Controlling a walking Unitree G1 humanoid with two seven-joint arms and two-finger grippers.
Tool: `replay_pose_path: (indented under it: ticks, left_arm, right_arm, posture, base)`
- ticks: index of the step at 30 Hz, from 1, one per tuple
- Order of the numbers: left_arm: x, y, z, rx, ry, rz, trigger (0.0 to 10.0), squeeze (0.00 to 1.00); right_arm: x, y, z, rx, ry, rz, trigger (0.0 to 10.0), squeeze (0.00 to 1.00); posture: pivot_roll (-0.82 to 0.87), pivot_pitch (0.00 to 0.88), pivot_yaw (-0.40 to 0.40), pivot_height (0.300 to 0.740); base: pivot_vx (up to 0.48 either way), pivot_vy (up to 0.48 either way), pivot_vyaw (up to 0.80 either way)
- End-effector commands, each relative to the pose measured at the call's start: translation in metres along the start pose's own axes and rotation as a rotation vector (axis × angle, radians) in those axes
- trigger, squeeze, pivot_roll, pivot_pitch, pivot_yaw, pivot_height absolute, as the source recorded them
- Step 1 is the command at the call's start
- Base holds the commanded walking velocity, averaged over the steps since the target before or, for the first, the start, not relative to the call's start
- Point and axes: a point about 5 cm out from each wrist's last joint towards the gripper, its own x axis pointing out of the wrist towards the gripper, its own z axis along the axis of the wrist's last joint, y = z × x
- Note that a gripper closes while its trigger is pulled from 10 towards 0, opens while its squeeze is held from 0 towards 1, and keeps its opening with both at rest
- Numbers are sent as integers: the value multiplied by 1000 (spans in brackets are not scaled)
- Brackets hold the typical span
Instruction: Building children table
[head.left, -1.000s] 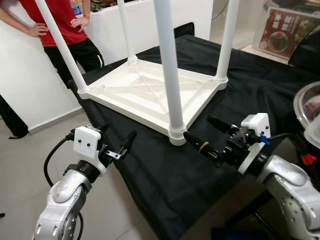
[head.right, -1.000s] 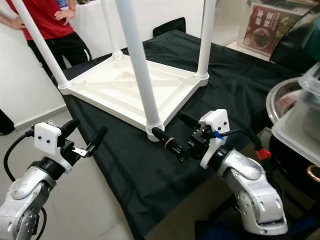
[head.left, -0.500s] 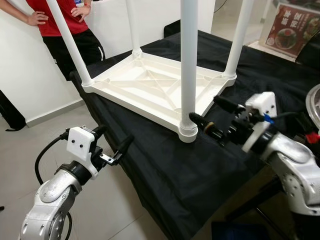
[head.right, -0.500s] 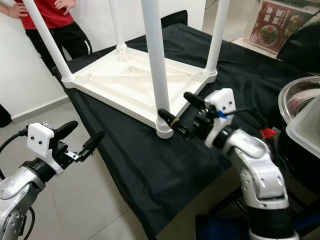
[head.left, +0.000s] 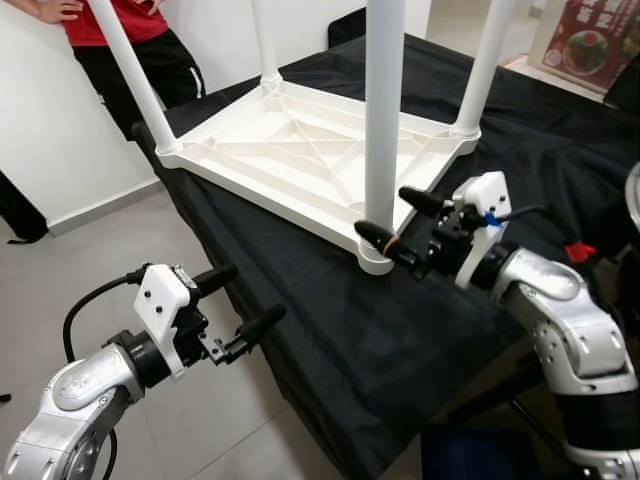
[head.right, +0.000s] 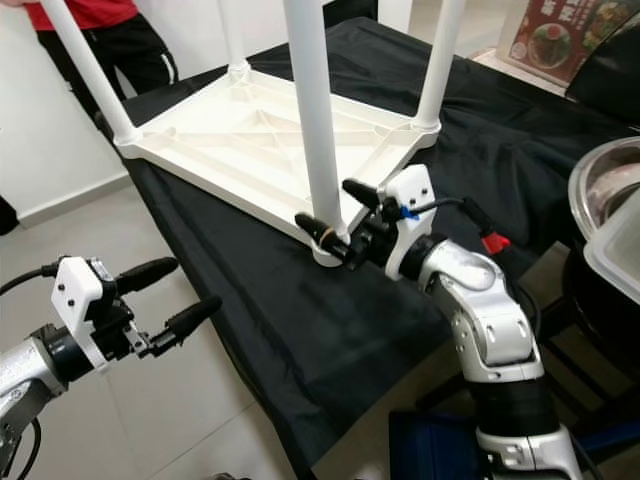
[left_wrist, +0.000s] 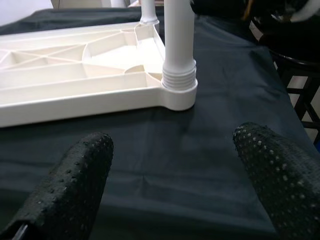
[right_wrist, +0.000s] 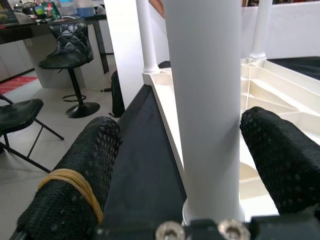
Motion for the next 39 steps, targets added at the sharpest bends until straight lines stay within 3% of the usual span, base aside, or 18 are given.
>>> replay_pose_path:
  ticks: [1, 6, 9, 22, 23, 24, 25, 39]
  left_arm:
    - [-3, -1, -1, 16, 20, -14, 10000, 0]
    - [4, -10, -9, 10, 33, -10, 10000, 0]
    - [10, -23, -14, -16, 23, -31, 10000, 0]
    - [14, -29, -11, -6, -1, -31, 10000, 0]
    - [14, -30, -11, -4, -2, -29, 10000, 0]
    - [13, -30, -11, -4, -2, -28, 10000, 0]
    - [13, -31, -12, -4, -2, -27, 10000, 0]
    - [14, -33, -14, -2, -2, -25, 10000, 0]
  right_arm:
    - [-1, -3, -1, 3, -8, -20, 10000, 0]
    - [4, -2, 3, -4, -18, -5, 10000, 0]
    - [11, -1, 7, -5, -35, 2, 10000, 0]
    - [26, -11, 13, -25, -30, -86, 10000, 0]
    - [26, -12, 13, -27, -28, -88, 9255, 0]
    - [26, -13, 14, -28, -26, -97, 1569, 0]
    - [26, -14, 15, -28, -26, -102, 0, 0]
    - [24, -9, 13, -8, -10, -141, 0, 0]
  posture:
    - [-5, 180, 14, 740]
    - [-5, 187, 14, 740]
    - [-6, 190, 11, 740]
    - [-5, 194, 1, 740]
    - [-5, 194, 1, 740]
    - [-6, 194, -1, 740]
    - [-6, 194, -1, 740]
    - [-15, 196, -8, 740]
  base:
    - [0, 0, 0]
    - [0, 0, 0]
    - [0, 0, 0]
    - [0, 0, 0]
    - [0, 0, 0]
    - [0, 0, 0]
    - [0, 0, 0]
    - [0, 0, 0]
